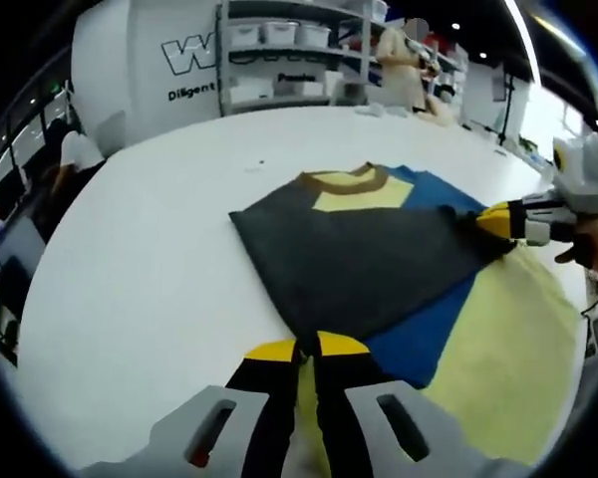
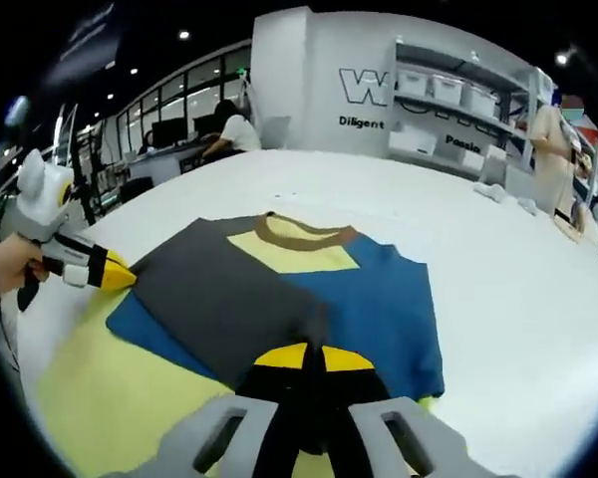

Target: Fold the garment on the visible template until the final outline fits inside the template.

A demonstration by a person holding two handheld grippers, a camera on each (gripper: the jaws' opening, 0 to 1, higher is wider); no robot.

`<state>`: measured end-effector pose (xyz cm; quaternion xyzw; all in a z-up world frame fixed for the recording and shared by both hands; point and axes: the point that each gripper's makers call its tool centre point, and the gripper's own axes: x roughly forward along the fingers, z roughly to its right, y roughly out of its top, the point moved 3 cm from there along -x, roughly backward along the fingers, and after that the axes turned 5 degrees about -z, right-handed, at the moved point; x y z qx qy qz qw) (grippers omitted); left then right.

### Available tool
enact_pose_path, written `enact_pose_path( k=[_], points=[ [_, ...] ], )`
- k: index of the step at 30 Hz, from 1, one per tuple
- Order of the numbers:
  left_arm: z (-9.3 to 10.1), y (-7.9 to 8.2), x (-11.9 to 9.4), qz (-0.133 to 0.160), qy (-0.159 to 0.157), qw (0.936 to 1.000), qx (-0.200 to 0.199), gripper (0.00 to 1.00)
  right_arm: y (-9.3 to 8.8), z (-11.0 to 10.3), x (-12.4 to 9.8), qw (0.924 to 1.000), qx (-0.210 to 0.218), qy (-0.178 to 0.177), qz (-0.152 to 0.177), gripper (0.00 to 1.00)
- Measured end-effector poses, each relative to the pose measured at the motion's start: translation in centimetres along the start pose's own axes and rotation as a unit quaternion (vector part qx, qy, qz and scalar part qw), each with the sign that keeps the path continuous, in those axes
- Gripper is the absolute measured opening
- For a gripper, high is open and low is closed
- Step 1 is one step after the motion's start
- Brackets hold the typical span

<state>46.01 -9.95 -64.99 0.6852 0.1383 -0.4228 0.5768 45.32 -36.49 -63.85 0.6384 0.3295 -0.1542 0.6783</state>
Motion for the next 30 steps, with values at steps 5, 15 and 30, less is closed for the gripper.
enact_pose_path(
  k=[5,15,30],
  points=[
    [-1.0,-0.2,-0.3,-0.003,0.021,0.9998,0.001,0.03,0.0,1.1,-0.5,0.9978,0.065,-0.004,0.008,0.00],
    [-2.6,-0.6,-0.8,-0.010,0.028,0.9996,-0.004,0.03,-0.7,1.0,-0.3,0.9996,0.012,-0.023,-0.010,0.00],
    [-2.9,-0.8,-1.1,-0.012,0.045,0.9988,0.015,0.09,-1.2,2.4,-1.4,0.9977,-0.036,-0.052,-0.025,0.00]
  ],
)
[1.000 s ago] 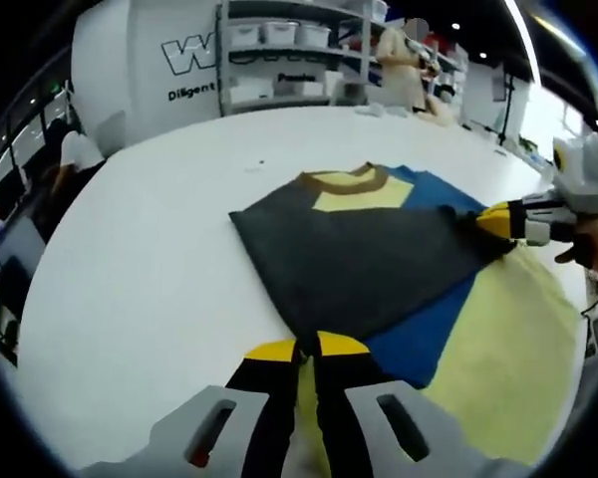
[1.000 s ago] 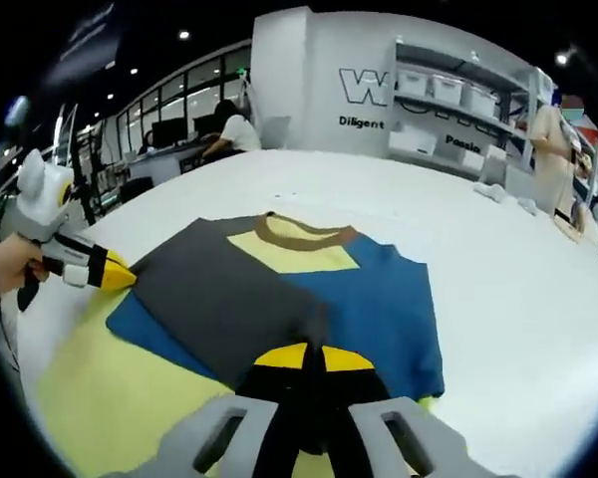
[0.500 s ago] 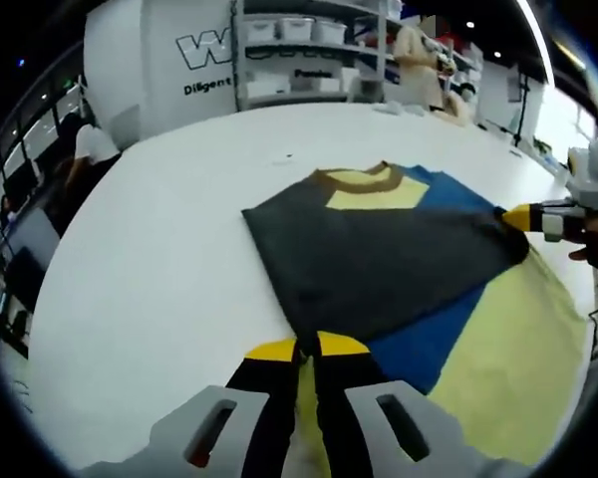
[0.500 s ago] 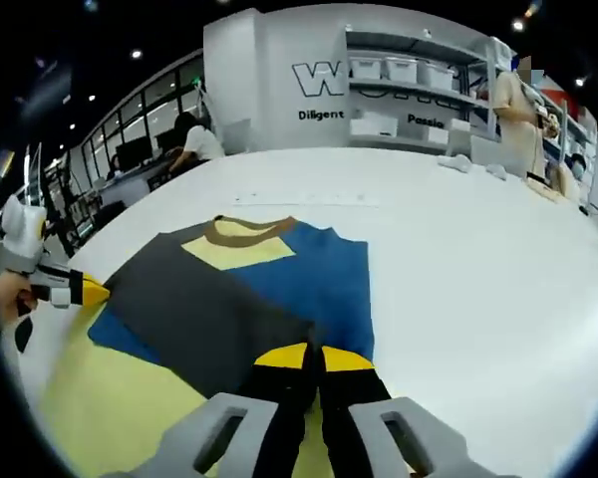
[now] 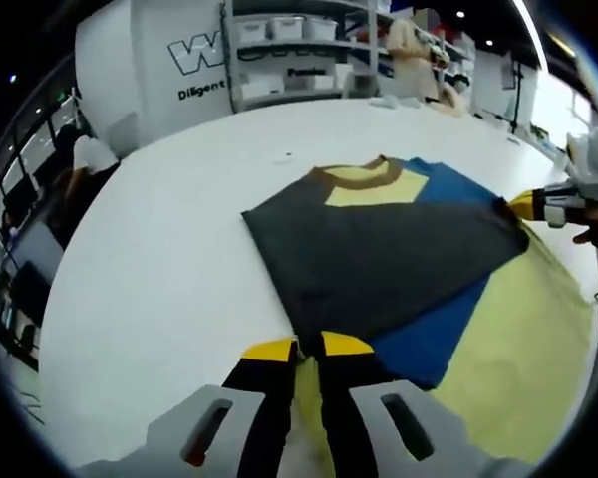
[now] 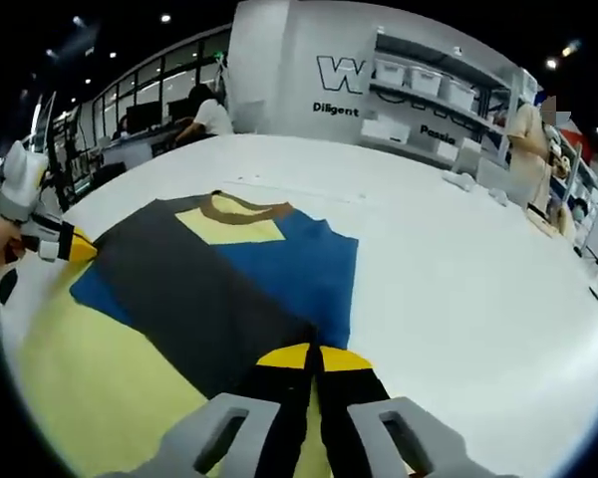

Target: Fold the garment on the visible template until the final outline fits inside the template.

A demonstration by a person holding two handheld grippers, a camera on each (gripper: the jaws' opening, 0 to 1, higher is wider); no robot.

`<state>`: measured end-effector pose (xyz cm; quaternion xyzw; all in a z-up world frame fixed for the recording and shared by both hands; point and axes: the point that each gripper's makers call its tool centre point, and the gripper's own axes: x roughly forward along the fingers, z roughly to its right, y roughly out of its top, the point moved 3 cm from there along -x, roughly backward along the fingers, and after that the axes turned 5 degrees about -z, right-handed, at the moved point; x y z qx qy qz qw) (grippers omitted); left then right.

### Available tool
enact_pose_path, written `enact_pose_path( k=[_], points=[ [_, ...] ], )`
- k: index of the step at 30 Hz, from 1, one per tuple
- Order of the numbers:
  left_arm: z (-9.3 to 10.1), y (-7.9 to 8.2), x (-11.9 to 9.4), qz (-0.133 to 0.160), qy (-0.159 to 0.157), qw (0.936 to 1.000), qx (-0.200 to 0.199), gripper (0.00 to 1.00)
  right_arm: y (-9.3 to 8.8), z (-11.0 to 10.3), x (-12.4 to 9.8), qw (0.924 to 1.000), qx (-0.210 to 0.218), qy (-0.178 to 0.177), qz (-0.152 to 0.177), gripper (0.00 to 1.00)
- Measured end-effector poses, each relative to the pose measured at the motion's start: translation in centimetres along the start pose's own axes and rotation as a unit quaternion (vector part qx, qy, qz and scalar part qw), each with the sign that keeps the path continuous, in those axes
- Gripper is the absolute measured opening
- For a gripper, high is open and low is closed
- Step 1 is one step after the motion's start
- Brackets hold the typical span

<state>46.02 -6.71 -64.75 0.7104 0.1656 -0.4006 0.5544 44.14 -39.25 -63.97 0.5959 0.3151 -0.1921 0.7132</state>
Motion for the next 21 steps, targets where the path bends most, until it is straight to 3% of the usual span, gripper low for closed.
enact_pose_path(
  k=[2,7,14,21],
  points=[
    [-0.2,0.0,-0.3,0.000,0.001,1.0000,0.001,0.15,0.1,0.1,-0.4,1.0000,0.008,0.002,0.004,0.00],
    [-0.2,-0.1,-1.7,0.013,-0.014,0.9998,-0.001,0.32,0.3,-0.2,-1.3,0.9994,0.026,0.021,0.008,0.16],
    [0.2,-0.4,-4.3,0.035,-0.027,0.9990,0.011,0.59,0.4,-1.0,-3.6,0.9967,0.052,0.061,0.011,0.53],
    [0.7,-1.0,-6.9,0.046,-0.040,0.9980,0.018,0.85,-0.3,-1.9,-6.2,0.9931,0.065,0.097,0.008,0.80]
  ],
)
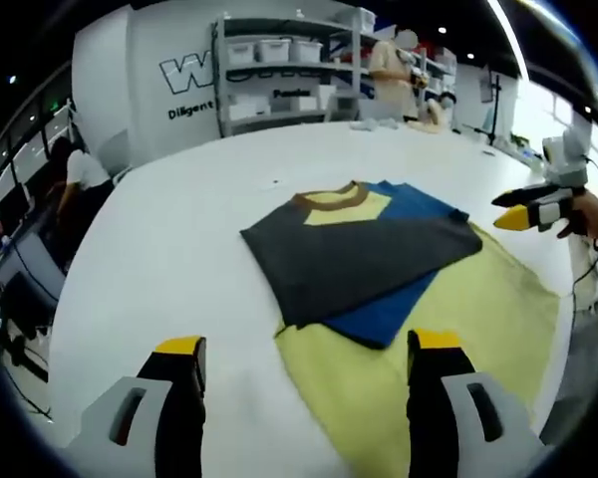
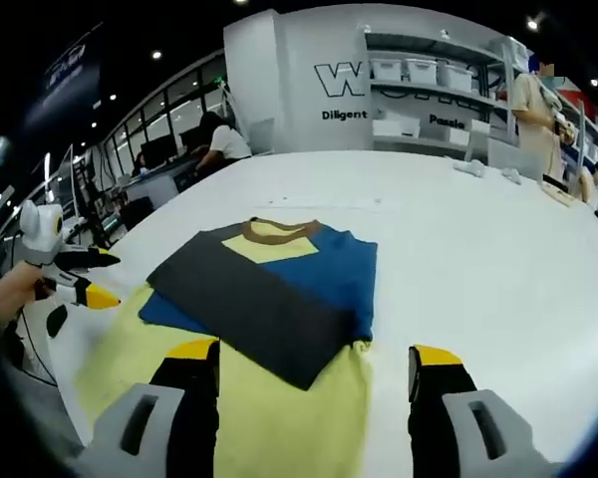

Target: Fold the garment on the visible template until the final outline fits inside the template.

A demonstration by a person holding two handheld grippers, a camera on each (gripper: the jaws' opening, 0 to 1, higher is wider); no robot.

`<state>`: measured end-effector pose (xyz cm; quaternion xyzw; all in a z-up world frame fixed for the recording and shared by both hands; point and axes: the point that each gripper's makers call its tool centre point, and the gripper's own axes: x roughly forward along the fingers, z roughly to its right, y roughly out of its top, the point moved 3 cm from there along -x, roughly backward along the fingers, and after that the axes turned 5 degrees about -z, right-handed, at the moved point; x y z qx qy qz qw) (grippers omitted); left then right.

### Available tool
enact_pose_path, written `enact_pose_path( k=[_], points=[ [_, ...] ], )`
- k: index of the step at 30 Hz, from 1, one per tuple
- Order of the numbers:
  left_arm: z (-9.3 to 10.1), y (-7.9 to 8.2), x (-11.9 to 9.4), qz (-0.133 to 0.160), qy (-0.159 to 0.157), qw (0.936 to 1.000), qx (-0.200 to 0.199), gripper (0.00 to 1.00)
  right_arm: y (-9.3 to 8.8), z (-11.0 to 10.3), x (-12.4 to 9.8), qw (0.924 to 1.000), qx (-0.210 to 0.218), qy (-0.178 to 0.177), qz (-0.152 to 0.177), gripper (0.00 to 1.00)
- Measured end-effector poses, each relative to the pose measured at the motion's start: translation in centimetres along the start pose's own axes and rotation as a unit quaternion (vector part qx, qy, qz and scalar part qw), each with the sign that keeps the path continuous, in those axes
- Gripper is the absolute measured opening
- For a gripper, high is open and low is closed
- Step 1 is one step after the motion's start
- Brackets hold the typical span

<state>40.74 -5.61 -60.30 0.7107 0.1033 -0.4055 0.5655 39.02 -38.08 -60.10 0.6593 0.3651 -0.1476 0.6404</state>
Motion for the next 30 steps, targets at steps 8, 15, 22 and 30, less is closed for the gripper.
enact_pose_path(
  k=[8,15,22,30],
  points=[
    [1.4,-0.5,-2.4,0.012,-0.014,0.9998,-0.011,0.99,-2.0,-1.7,-2.4,0.9996,-0.005,0.021,-0.016,0.99],
    [2.9,-2.4,-4.3,0.000,-0.027,0.9996,-0.013,0.98,-4.2,-2.6,-4.6,0.9990,-0.024,0.030,-0.024,0.99],
    [3.3,-4.9,-5.7,-0.020,-0.022,0.9993,-0.021,0.96,-6.7,-3.1,-6.2,0.9977,-0.027,0.045,-0.043,0.98],
    [4.2,-6.6,-7.0,-0.027,-0.019,0.9991,-0.026,0.89,-9.1,-3.0,-7.5,0.9962,-0.029,0.048,-0.067,0.95]
  ],
)
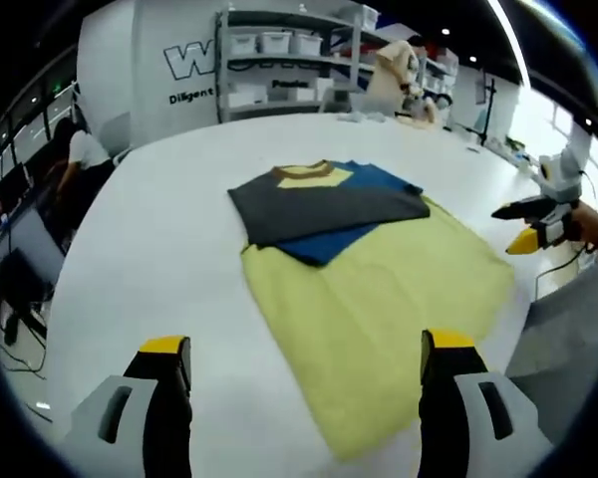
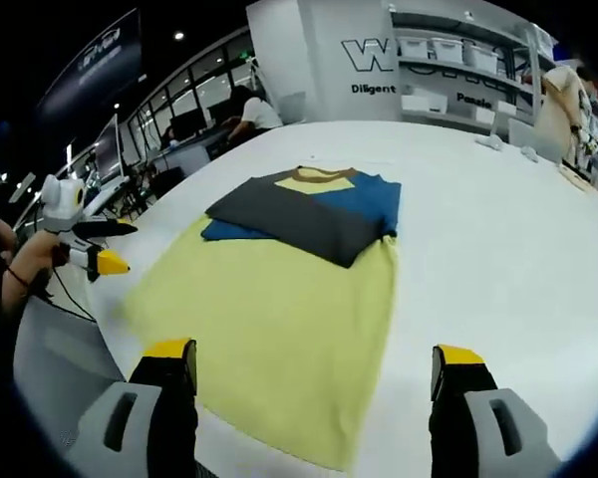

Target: Fold the garment on the visible template until the final outline fits inside the template.

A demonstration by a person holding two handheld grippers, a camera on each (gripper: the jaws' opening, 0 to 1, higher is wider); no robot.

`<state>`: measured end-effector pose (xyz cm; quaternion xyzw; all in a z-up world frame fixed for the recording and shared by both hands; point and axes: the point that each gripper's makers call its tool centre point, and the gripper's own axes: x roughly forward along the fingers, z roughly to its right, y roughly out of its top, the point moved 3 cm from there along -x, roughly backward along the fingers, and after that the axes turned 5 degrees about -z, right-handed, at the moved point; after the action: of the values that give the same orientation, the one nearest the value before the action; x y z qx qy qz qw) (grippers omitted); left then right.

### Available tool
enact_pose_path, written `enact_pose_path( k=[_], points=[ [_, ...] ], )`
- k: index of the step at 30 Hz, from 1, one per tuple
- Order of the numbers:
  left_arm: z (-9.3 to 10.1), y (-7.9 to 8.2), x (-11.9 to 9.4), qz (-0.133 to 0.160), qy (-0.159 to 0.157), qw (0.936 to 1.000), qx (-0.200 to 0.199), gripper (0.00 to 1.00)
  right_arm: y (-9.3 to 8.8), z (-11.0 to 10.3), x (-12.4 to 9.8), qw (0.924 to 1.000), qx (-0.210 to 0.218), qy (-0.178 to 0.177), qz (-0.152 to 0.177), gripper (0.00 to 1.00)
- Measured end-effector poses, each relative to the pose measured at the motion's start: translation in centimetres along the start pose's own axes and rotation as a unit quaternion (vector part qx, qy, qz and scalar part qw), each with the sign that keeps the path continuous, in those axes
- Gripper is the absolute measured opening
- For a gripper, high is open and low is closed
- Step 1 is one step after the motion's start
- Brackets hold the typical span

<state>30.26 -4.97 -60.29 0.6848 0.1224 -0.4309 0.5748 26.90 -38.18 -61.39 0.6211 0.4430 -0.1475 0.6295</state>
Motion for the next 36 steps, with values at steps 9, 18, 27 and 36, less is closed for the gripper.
enact_pose_path(
  k=[9,18,27,36],
  points=[
    [1.0,-3.2,-0.9,-0.040,-0.008,0.9992,-0.005,0.85,-3.5,0.5,-0.4,0.9991,0.001,-0.018,-0.040,0.78],
    [1.7,-5.2,-1.0,-0.074,-0.020,0.9957,-0.050,0.64,-5.3,0.7,-0.1,0.9967,-0.004,-0.041,-0.069,0.61],
    [2.2,-6.0,-1.0,-0.099,-0.015,0.9937,-0.052,0.44,-5.8,1.2,-0.3,0.9957,0.006,-0.053,-0.076,0.40],
    [2.4,-7.7,-0.7,-0.129,-0.003,0.9870,-0.096,0.25,-6.2,1.3,-0.5,0.9946,-0.008,-0.060,-0.084,0.27]
  ],
)
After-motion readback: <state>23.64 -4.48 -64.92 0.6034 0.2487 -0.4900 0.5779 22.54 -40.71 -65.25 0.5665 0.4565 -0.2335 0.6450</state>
